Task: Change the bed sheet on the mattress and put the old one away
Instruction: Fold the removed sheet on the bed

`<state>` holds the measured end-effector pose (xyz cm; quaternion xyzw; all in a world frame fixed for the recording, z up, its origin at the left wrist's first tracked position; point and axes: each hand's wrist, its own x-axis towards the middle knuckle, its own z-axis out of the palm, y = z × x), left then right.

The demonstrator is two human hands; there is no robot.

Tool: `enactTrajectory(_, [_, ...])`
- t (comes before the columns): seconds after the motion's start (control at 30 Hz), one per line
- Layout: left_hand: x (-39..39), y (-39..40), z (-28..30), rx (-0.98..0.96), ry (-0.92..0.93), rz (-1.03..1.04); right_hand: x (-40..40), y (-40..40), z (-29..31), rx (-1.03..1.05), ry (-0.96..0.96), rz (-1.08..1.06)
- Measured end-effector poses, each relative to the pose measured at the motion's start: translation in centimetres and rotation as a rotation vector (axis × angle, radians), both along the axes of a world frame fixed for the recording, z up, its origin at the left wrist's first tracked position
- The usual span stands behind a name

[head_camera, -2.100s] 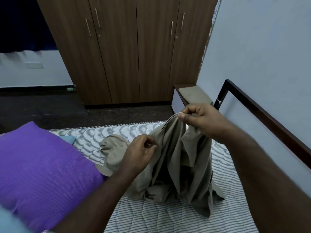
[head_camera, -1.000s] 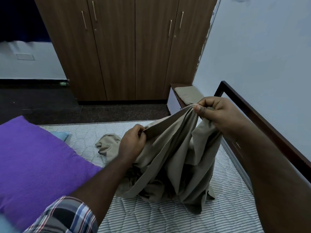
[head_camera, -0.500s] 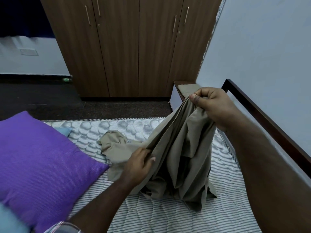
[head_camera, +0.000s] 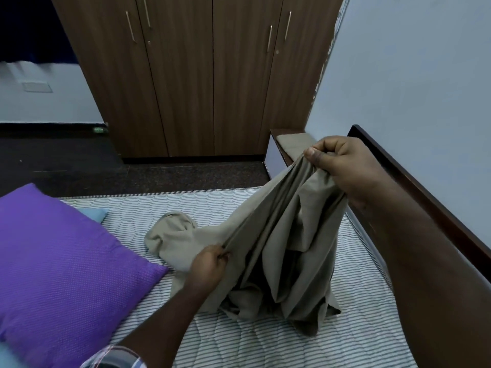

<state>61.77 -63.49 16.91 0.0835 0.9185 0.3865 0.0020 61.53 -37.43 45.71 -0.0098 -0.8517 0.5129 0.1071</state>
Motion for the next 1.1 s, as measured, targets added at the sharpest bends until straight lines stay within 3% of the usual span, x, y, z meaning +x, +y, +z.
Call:
enactTrajectory(0.1, [-4.9, -3.1, 5.1, 0.143, 0.019, 0.149, -1.7, 3.4, -1.0, 0.218, -0.087, -0.145])
enactTrajectory(0.17, [-9.4, -4.3, 12.7, 0.147, 0.215, 0.229, -2.9, 5.6, 0.3, 0.341, -0.069, -0.247])
enactTrajectory(0.27, [-14.1, -5.3, 27.5, 0.13, 0.842, 0.29, -4.1, 7.4, 7.0, 0.44, 0.327, -0.496])
enactTrajectory(0.33, [-14.7, -5.1, 33.4, 0.164, 1.112, 0.352, -4.2, 7.3, 12.0, 0.413, 0.68, -0.662])
enactTrajectory(0.37, [-14.7, -4.8, 34.1, 0.159, 1.112, 0.357, -4.4, 6.9, 13.2, 0.392, 0.775, -0.69])
enactTrajectory(0.43, [-14.4, -4.4, 31.1, 0.024, 0.821, 0.251, -4.7, 5.7, 11.9, 0.446, 0.727, -0.658])
enactTrajectory(0.5, [-13.8, -5.3, 25.2, -0.213, 0.388, 0.137, -5.1, 5.2, 6.5, 0.6, 0.322, -0.515])
enactTrajectory(0.57, [-12.7, -7.3, 21.8, -0.323, 0.135, 0.124, -4.6, 5.3, 1.3, 0.598, -0.133, -0.288])
enactTrajectory(0.63, [-12.5, -8.5, 22.7, -0.254, 0.181, 0.196, -3.9, 6.1, 0.5, 0.522, -0.177, -0.249])
enactTrajectory(0.77, [-11.4, -6.9, 29.3, 0.117, 0.772, 0.289, -3.8, 6.5, 7.9, 0.514, 0.434, -0.573])
enactTrajectory(0.83, [-10.9, -6.3, 29.8, 0.247, 0.856, 0.26, -3.4, 5.6, 9.5, 0.419, 0.635, -0.636])
enactTrajectory(0.9, [-10.9, -6.6, 27.5, 0.181, 0.529, 0.173, -3.5, 5.3, 6.5, 0.512, 0.482, -0.542])
enactTrajectory(0.97, [-11.4, -7.8, 24.4, -0.246, -0.015, -0.019, -3.8, 5.7, 1.5, 0.593, -0.057, -0.299])
enactTrajectory(1.0, [-11.8, -8.6, 23.4, -0.359, -0.161, -0.083, -3.5, 6.1, 0.1, 0.578, -0.22, -0.235])
enactTrajectory(1.03, [-12.1, -9.1, 23.4, -0.332, -0.168, -0.074, -3.4, 6.4, -0.3, 0.526, -0.239, -0.233])
enactTrajectory(1.1, [-12.7, -8.7, 25.4, -0.013, 0.045, 0.112, -4.0, 6.8, 1.2, 0.465, 0.02, -0.393])
